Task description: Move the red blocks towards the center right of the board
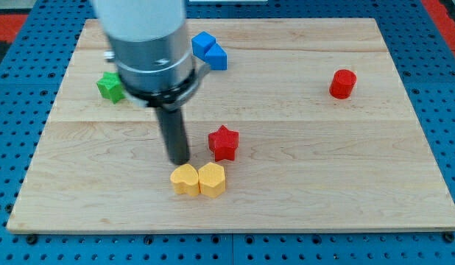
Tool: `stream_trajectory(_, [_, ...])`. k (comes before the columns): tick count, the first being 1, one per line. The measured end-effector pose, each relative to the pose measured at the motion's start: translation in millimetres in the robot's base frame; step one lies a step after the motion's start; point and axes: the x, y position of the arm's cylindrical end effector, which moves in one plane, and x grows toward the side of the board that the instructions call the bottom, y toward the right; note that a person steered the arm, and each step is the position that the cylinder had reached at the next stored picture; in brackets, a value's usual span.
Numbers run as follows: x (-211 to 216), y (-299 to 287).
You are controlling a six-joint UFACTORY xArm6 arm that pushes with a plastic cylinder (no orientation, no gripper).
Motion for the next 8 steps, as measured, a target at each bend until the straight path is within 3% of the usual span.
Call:
stream_trajectory(1, [-3,77])
stream_trajectory(3, [-86,140])
stream_trajectory(4, [-81,30])
stream_trajectory(5, [-107,84])
stream_trajectory(6, [-107,144])
stream_trajectory(8, [-106,207])
